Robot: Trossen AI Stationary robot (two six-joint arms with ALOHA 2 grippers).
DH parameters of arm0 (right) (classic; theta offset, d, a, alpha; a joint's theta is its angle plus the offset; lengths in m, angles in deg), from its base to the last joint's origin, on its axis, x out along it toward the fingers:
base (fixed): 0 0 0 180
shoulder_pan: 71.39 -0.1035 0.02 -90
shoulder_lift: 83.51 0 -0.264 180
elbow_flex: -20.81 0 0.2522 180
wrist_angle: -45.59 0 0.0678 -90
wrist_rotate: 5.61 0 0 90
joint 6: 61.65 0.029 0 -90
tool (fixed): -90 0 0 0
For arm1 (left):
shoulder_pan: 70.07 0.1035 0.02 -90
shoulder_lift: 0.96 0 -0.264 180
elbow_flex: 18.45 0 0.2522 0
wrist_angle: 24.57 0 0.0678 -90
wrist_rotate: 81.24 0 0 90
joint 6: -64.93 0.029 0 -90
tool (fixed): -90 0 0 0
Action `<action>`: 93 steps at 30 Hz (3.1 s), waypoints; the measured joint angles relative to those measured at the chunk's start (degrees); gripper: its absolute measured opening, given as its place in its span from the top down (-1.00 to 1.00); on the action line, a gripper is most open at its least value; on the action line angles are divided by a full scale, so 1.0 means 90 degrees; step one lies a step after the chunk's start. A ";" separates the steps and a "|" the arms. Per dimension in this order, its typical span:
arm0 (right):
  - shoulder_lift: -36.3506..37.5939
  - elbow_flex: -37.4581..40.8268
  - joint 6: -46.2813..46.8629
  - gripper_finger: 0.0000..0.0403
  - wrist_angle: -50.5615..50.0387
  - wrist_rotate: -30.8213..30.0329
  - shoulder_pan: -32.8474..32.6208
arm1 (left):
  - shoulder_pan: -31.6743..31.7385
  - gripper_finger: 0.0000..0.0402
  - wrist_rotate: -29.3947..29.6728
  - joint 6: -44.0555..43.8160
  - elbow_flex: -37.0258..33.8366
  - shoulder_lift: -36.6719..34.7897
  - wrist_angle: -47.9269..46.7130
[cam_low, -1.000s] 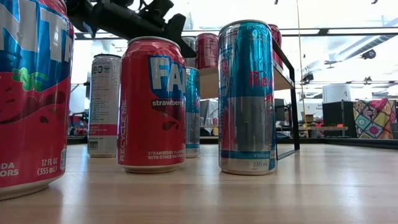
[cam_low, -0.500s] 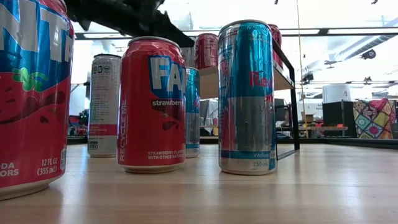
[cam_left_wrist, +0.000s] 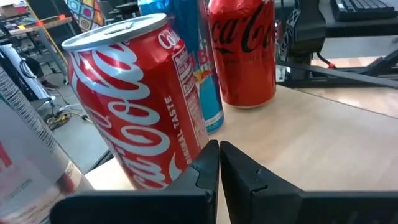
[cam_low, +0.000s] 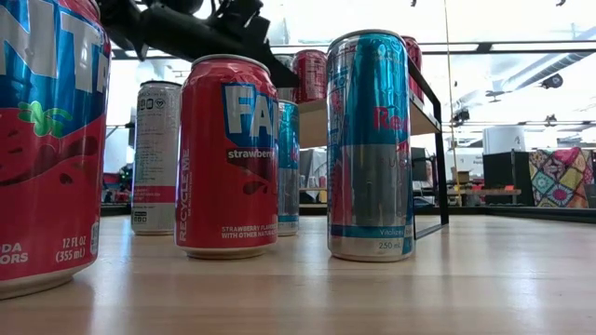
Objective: Place canned beverage on shelf
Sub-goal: Put the red/white soda can on the shelf
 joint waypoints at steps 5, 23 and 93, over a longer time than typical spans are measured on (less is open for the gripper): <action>0.0005 0.0008 0.0002 0.95 -0.0051 0.0000 0.0000 | 0.0107 1.00 0.0003 -0.0006 0.0067 0.0112 0.0126; 0.0005 0.0010 0.0178 0.95 -0.0105 -0.0012 0.0000 | 0.0380 1.00 0.0005 -0.0024 0.0084 0.0119 0.0450; -0.0750 0.0012 0.0627 0.95 0.2526 0.3670 0.3026 | 0.0542 1.00 0.0499 0.2318 -0.1478 -0.3506 -0.0372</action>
